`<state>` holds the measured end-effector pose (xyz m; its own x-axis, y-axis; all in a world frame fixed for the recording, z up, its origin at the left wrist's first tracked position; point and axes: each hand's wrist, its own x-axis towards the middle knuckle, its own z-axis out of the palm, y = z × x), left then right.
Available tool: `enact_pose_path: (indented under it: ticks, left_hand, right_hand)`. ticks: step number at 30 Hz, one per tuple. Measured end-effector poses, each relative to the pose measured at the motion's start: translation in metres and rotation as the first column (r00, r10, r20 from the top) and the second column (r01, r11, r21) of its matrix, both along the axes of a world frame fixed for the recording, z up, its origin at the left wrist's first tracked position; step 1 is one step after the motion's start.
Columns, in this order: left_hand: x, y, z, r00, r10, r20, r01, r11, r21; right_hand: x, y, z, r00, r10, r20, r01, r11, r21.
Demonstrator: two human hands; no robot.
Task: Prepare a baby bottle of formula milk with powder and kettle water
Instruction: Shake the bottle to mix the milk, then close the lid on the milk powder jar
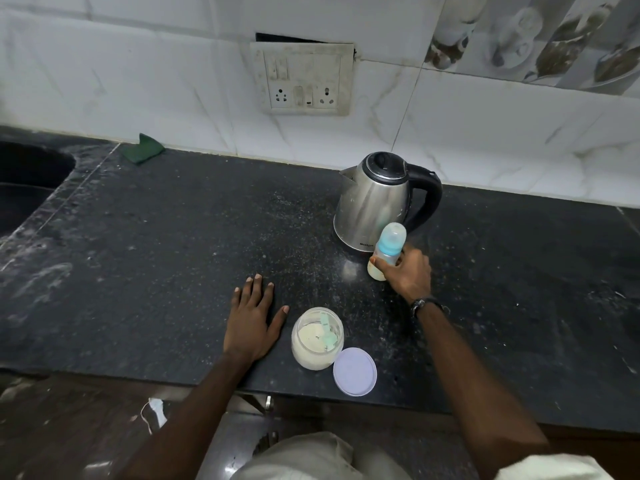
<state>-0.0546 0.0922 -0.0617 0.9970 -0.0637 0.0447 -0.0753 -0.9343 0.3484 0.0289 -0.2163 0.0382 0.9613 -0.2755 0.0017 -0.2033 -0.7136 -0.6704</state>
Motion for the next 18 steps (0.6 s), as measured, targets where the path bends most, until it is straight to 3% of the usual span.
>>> enact_pose_path:
  ticks: [11,18]
  left_hand:
    - [0.0,0.0,0.0,1.0,-0.007,0.009,0.007,1.0,-0.009]
    - [-0.004,0.003,0.005,0.993,0.026,0.114,0.001,0.973,-0.23]
  right_hand:
    - [-0.01,-0.002,-0.019,1.0,-0.005,0.023,0.003,0.998,0.059]
    - [-0.015,-0.012,-0.02,0.992,0.029,-0.12,-0.023,0.999,0.049]
